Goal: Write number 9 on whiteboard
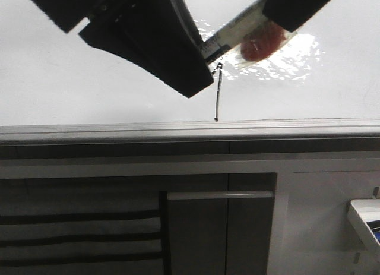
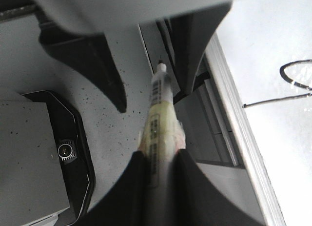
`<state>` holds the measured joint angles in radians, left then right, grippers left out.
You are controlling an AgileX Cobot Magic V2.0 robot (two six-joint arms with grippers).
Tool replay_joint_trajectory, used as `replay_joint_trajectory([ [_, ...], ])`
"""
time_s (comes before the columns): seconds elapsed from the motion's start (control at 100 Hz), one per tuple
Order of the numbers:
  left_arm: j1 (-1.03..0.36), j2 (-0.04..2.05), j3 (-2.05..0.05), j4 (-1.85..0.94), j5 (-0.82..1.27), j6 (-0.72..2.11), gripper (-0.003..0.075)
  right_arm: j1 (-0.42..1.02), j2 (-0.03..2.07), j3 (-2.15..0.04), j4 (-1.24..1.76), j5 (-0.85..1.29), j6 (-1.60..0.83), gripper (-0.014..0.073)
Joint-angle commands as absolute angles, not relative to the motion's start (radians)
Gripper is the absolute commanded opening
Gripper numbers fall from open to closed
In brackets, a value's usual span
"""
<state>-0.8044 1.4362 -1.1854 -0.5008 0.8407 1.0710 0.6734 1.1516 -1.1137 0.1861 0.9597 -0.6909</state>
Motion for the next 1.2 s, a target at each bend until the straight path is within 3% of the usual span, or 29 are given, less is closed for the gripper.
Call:
replay_joint_trajectory([
  [0.0, -0.811, 1.407, -1.224, -0.531, 0.795, 1.057, 0.0236, 0.674, 1.123, -1.144, 0.193, 0.919, -0.701, -0.005],
  [0.11, -0.811, 1.407, -1.224, -0.531, 0.788, 1.057, 0.0112, 0.674, 1.123, -1.144, 0.194, 0.917, -0.701, -0.005],
  [0.3, -0.811, 1.407, -1.224, -0.533, 0.788, 1.057, -0.0021, 0.674, 1.127, -1.144, 0.194, 0.919, -0.701, -0.0048],
  [0.4, -0.811, 1.407, -1.224, -0.533, 0.788, 1.057, -0.002, 0.674, 1.127, -1.144, 0.192, 0.925, -0.701, 0.0029],
  [0.52, -0.81, 1.407, -1.224, -0.513, 0.788, 1.04, -0.002, 0.672, 1.117, -1.144, 0.165, 0.933, -0.674, 0.0242],
  [0.59, -0.81, 1.407, -1.224, -0.447, 0.782, 0.96, -0.002, 0.672, 1.095, -1.149, 0.114, 0.944, -0.606, 0.0316],
  [0.78, -0.81, 1.405, -1.224, -0.077, 0.795, 0.532, -0.002, 0.672, 0.978, -1.151, -0.105, 0.971, -0.322, 0.0328],
  [0.95, -0.797, 1.379, -1.224, 0.303, 0.853, 0.06, -0.002, 0.672, 0.902, -1.151, -0.153, 0.987, -0.27, 0.0328],
  [1.19, -0.582, 1.307, -1.136, 0.391, 0.79, -0.233, -0.002, 0.672, 0.876, -1.149, -0.155, 1.004, -0.269, 0.0328],
])
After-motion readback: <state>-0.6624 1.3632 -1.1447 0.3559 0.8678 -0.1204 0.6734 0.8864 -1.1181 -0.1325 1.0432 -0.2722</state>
